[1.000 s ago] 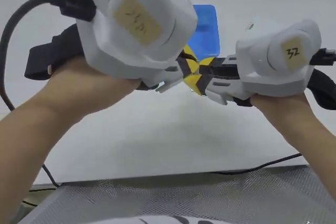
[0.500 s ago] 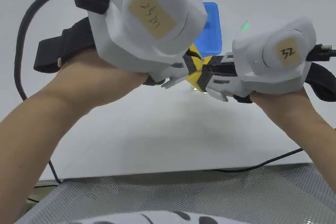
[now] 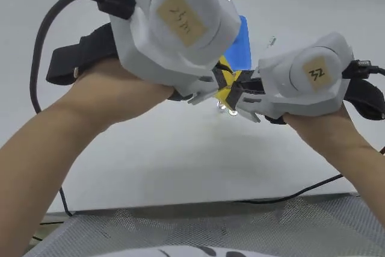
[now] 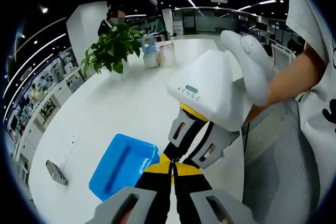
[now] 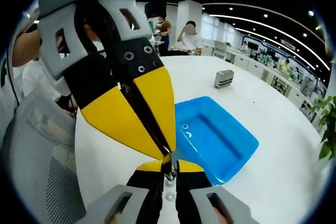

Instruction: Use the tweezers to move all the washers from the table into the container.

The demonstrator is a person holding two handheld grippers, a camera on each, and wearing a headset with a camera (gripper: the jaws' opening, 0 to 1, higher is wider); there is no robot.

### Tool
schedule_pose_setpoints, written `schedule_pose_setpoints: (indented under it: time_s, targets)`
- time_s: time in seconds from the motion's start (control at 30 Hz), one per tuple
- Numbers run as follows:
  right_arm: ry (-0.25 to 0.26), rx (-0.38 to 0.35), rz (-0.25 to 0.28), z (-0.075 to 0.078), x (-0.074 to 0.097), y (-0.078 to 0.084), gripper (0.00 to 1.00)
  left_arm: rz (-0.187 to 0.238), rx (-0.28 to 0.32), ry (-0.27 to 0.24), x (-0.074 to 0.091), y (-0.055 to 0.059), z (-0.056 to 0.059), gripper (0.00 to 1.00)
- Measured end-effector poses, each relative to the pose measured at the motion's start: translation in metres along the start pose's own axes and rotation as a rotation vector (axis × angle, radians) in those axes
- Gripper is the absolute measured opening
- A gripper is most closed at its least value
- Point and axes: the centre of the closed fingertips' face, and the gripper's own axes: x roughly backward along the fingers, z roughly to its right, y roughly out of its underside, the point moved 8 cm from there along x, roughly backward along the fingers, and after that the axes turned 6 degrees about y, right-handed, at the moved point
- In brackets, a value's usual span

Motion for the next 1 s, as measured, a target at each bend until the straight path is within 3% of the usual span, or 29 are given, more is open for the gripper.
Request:
schedule_pose_setpoints:
  time_s: [0.53,0.8,0.93,1.0]
  targets:
    - [0.035,0.059,0.056,0.005,0.013,-0.028,0.03,0.024,-0.046,-0.051,0.027,-0.015,0.000,0.00]
    - [0.058,0.067,0.105,0.017,0.011,-0.046,0.03,0.038,-0.076,-0.104,0.038,-0.023,-0.012,0.00]
    - [0.071,0.075,0.117,0.023,0.005,-0.052,0.03,0.045,-0.080,-0.124,0.035,-0.021,-0.014,0.00]
    - [0.078,0.080,0.120,0.026,0.002,-0.053,0.03,0.044,-0.080,-0.132,0.038,-0.019,-0.023,0.00]
